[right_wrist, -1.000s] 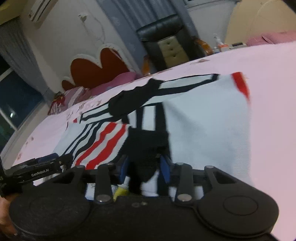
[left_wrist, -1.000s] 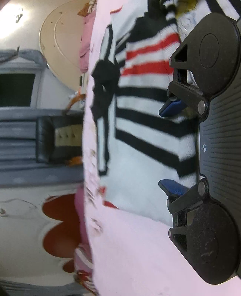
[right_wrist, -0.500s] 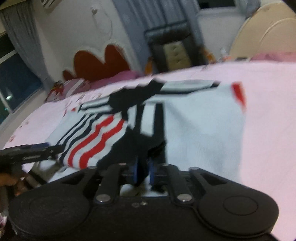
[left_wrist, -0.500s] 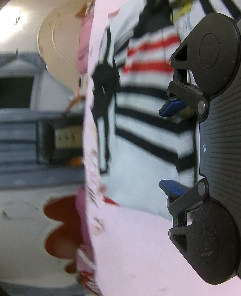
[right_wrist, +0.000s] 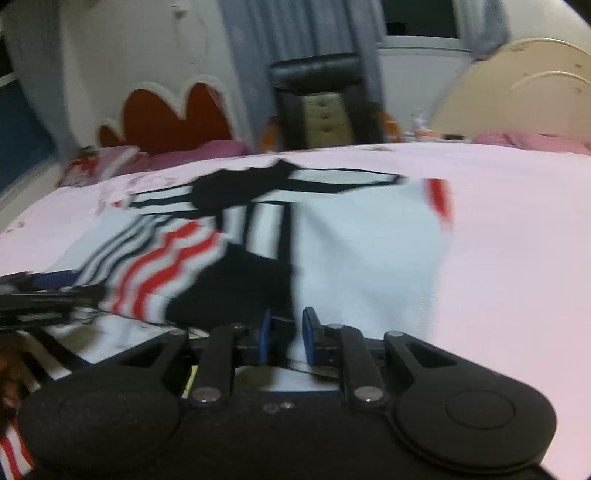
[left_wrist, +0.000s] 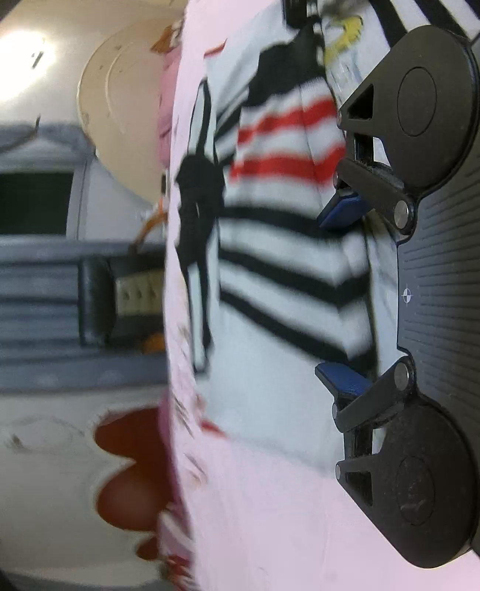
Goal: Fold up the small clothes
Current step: 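Grasp the black hem with both tools and lift it toward the collar, then carry the held hem over the body with both tools and lay it down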
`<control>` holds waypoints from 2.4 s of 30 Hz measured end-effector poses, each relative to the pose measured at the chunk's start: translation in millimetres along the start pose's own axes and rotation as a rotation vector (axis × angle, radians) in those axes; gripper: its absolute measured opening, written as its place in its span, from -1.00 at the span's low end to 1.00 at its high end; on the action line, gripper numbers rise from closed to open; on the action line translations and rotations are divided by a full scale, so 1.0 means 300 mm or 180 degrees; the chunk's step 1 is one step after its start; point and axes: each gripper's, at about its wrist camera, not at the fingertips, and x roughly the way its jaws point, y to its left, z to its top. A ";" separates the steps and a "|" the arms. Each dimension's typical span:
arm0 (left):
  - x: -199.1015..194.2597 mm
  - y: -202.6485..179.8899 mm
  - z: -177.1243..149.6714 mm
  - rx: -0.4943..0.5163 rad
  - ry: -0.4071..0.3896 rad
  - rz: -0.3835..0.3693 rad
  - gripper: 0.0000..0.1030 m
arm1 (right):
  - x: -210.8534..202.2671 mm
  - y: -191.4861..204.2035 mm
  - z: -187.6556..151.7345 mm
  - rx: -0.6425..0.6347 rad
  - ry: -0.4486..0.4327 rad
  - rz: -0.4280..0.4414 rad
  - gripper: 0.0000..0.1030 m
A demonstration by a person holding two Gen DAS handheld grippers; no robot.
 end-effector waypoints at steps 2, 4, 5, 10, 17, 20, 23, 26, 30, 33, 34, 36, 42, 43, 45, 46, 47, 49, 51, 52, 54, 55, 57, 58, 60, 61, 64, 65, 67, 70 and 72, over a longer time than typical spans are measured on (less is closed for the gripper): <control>-0.001 0.053 -0.013 -0.0044 0.0030 -0.0081 0.52 | -0.020 -0.038 -0.018 0.0015 0.0018 -0.0080 -0.68; -0.001 0.059 -0.013 0.0071 0.0050 -0.0131 0.52 | -0.031 -0.039 -0.022 -0.0003 0.0043 -0.0093 -0.68; 0.000 0.061 -0.010 0.0070 0.0055 -0.0142 0.52 | -0.027 -0.027 -0.019 -0.0060 0.0065 -0.0137 -0.67; -0.094 0.096 -0.024 0.0027 0.0056 -0.0266 0.53 | -0.089 0.027 -0.009 0.0055 0.0048 -0.0282 -0.31; -0.337 0.220 -0.230 0.0113 0.0213 -0.0238 0.53 | -0.327 0.066 -0.208 0.0260 0.0081 -0.0309 -0.16; -0.446 0.259 -0.322 0.0167 0.0287 -0.0165 0.53 | -0.432 0.069 -0.342 0.0466 0.0191 -0.0407 -0.19; -0.538 0.293 -0.397 0.0136 0.0299 -0.0130 0.70 | -0.529 0.134 -0.463 0.0406 0.0245 -0.0517 -0.16; -0.609 0.317 -0.453 0.0005 0.0357 -0.0153 0.85 | -0.592 0.182 -0.546 0.0483 0.0309 -0.0604 -0.12; -0.684 0.354 -0.507 -0.0357 0.0478 -0.0522 0.84 | -0.662 0.212 -0.618 0.0788 0.0309 -0.0597 -0.02; -0.717 0.371 -0.539 -0.0612 0.0482 -0.0704 0.51 | -0.693 0.218 -0.648 0.1104 0.0340 -0.0433 0.04; -0.718 0.378 -0.554 -0.0699 0.0499 -0.0745 0.51 | -0.696 0.223 -0.654 0.1147 0.0332 -0.0391 0.04; -0.717 0.406 -0.567 -0.0922 0.0483 -0.0880 0.51 | -0.707 0.223 -0.670 0.1287 0.0305 -0.0333 0.04; -0.606 0.464 -0.549 -0.1532 0.0621 -0.1498 0.51 | -0.705 0.123 -0.701 0.2044 0.0165 0.0078 -0.01; -0.585 0.462 -0.539 -0.1559 0.0657 -0.1573 0.51 | -0.691 0.111 -0.695 0.2093 0.0161 0.0147 -0.01; -0.557 0.451 -0.532 -0.1604 0.0696 -0.1669 0.51 | -0.659 0.102 -0.671 0.2073 0.0194 0.0242 -0.01; -0.544 0.445 -0.526 -0.1593 0.0701 -0.1696 0.51 | -0.644 0.105 -0.656 0.2014 0.0219 0.0269 -0.01; -0.535 0.438 -0.518 -0.1564 0.0702 -0.1710 0.51 | -0.631 0.108 -0.646 0.1962 0.0234 0.0307 -0.02; -0.528 0.429 -0.510 -0.1517 0.0710 -0.1694 0.37 | -0.612 0.107 -0.637 0.1960 0.0233 0.0383 -0.07; -0.526 0.423 -0.499 -0.1362 0.0777 -0.1438 -0.47 | -0.606 0.095 -0.643 0.2041 0.0245 0.0438 -0.57; -0.524 0.428 -0.497 -0.1345 0.0801 -0.1360 -0.59 | -0.600 0.088 -0.650 0.2076 0.0295 0.0472 -0.83; -0.518 0.451 -0.505 -0.1414 0.0830 -0.1359 -0.90 | -0.598 0.089 -0.662 0.2017 0.0364 0.0470 -0.88; -0.521 0.462 -0.507 -0.1447 0.0823 -0.1372 -0.90 | -0.606 0.092 -0.661 0.1974 0.0330 0.0475 -0.88; -0.577 0.489 -0.498 -0.1595 0.0587 -0.1511 -0.91 | -0.638 0.103 -0.643 0.1908 0.0233 0.0458 -0.89; -0.610 0.494 -0.490 -0.1593 0.0446 -0.1568 -0.91 | -0.668 0.111 -0.630 0.1860 0.0124 0.0482 -0.89; -0.665 0.493 -0.480 -0.1522 0.0226 -0.1595 -0.91 | -0.737 0.134 -0.602 0.1733 -0.0149 0.0604 -0.89; -0.661 0.493 -0.486 -0.1519 0.0231 -0.1594 -0.91 | -0.754 0.137 -0.595 0.1693 -0.0228 0.0634 -0.89; -0.581 0.488 -0.544 -0.1501 0.0532 -0.1379 -0.91 | -0.721 0.133 -0.604 0.1625 -0.0110 0.0512 -0.89; -0.554 0.486 -0.567 -0.1546 0.0652 -0.1324 -0.91 | -0.681 0.123 -0.618 0.1636 0.0100 0.0376 -0.89; -0.563 0.483 -0.585 -0.1630 0.0577 -0.1337 -0.91 | -0.632 0.101 -0.649 0.1757 0.0344 0.0237 -0.88; -0.571 0.478 -0.585 -0.1718 0.0612 -0.1395 -0.82 | -0.638 0.089 -0.664 0.1932 0.0303 0.0421 -0.81; -0.574 0.476 -0.599 -0.1815 0.0566 -0.1545 -0.24 | -0.641 0.092 -0.671 0.1940 0.0294 0.0490 -0.64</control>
